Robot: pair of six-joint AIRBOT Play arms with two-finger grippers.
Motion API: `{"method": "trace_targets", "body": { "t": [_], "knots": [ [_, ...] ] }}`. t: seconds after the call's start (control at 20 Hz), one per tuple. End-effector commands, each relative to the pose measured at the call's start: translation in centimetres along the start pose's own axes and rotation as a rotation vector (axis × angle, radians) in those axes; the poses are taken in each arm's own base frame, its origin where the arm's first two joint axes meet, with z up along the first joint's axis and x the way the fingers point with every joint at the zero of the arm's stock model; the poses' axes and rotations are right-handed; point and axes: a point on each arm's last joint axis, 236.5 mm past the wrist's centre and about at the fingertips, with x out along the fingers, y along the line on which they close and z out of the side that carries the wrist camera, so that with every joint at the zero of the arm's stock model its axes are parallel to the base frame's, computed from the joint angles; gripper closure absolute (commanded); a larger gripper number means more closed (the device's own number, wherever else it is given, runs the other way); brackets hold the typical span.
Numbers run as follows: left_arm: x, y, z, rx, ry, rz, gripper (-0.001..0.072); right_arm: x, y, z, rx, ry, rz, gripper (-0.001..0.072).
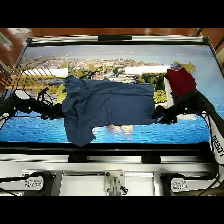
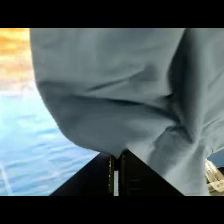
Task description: Fold the shirts.
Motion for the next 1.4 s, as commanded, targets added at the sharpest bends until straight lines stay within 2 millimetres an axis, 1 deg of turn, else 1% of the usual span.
{"method": "trace_targets", "body": {
  "t": [0.0,0.05,0.1,0.15,0.2,0.25,0.3,0.35,0.4,0.45,0.5,0.55,0.6,0.65,0.7,0.75,0.8,0.85,0.9,0.95,1.0,1.1,1.2,1.3,1.35],
  "knots": [
    [-1.2,-0.9,1.3,0.026,-0.029,-0.006,0.0674,1.3,1.3,-0.2,-0.055,0.002,-0.027,0.0374],
    [-1.7,-1.2,1.6,0.036,-0.031,-0.009,0.0674,1.5,1.6,0.0,-0.066,-0.009,-0.03,0.0481],
    [-2.2,-1.6,1.7,0.047,-0.027,-0.013,0.0674,1.4,2.1,0.3,-0.061,-0.019,-0.021,0.0608],
    [-2.8,-2.0,1.9,0.071,-0.027,-0.017,0.0674,0.9,2.8,0.6,-0.064,-0.028,-0.002,0.064],
    [-3.6,-2.6,2.3,0.113,-0.031,-0.022,0.0674,-0.1,3.5,1.0,-0.087,-0.045,0.008,0.0641],
    [-4.9,-3.4,3.0,0.163,-0.054,-0.022,0.0675,-2.0,4.7,1.8,-0.136,-0.091,0.016,0.0641],
    [-7.2,-4.5,4.5,0.215,-0.121,-0.011,0.0676,-4.8,6.3,3.0,-0.193,-0.169,0.028,0.0641],
    [-10.3,-6.2,6.2,0.282,-0.219,-0.003,0.0676,-8.5,8.5,4.3,-0.257,-0.274,0.043,0.0641],
    [-14.9,-8.8,8.0,0.403,-0.362,0.014,0.0676,-13.8,11.5,5.6,-0.332,-0.432,0.071,0.0641],
    [-20.5,-11.8,9.3,0.529,-0.524,0.041,0.0675,-19.9,14.9,6.1,-0.431,-0.603,0.102,0.0641],
    [-27.9,-15.3,10.1,0.608,-0.74,0.065,0.0675,-27.4,18.4,5.6,-0.549,-0.812,0.12,0.0641],
    [-35.4,-18.9,9.6,0.67,-0.96,0.079,0.0675,-34.7,21.3,4.0,-0.655,-1.018,0.115,0.0641],
    [-43.7,-22.6,7.5,0.73,-1.201,0.09,0.0675,-42.3,23.5,1.1,-0.734,-1.237,0.096,0.0642],
    [-51.0,-25.8,3.9,0.78,-1.422,0.092,0.0675,-48.6,24.6,-2.1,-0.771,-1.423,0.068,0.0642],
    [-56.3,-28.1,-0.1,0.82,-1.586,0.087,0.0674,-53.8,25.4,-6.1,-0.801,-1.585,0.047,0.0641],
    [-60.4,-29.8,-4.5,0.848,-1.722,0.071,0.0675,-57.1,25.9,-9.6,-0.821,-1.689,0.05,0.0642],
    [-62.7,-30.8,-8.1,0.854,-1.811,0.041,0.0675,-59.2,26.3,-13.0,-0.843,-1.759,0.06,0.0641],
    [-64.1,-31.3,-11.4,0.86,-1.864,0.019,0.0675,-60.2,26.3,-15.5,-0.858,-1.796,0.067,0.0641],
    [-64.3,-31.4,-13.3,0.864,-1.878,0.007,0.0675,-60.5,26.2,-17.7,-0.867,-1.807,0.076,0.0641],
    [-64.0,-31.4,-14.8,0.86,-1.871,-0.008,0.0675,-60.0,25.9,-19.1,-0.875,-1.786,0.075,0.0642],
    [-63.2,-31.2,-15.6,0.869,-1.845,0.001,0.0675,-59.2,25.4,-20.0,-0.871,-1.749,0.061,0.0641],
    [-61.8,-30.3,-16.1,0.873,-1.795,0.053,0.0675,-57.9,24.5,-21.2,-0.869,-1.694,0.032,0.0641],
    [-61.2,-29.6,-15.8,0.869,-1.767,0.106,0.0675,-57.6,23.9,-21.7,-0.867,-1.682,0.002,0.0641],
    [-60.7,-28.9,-14.9,0.86,-1.737,0.141,0.0675,-57.0,23.6,-21.6,-0.867,-1.659,-0.008,0.0641],
    [-60.0,-28.6,-14.1,0.855,-1.707,0.151,0.0675,-56.4,23.5,-20.9,-0.864,-1.625,-0.019,0.0641]
  ]
}}
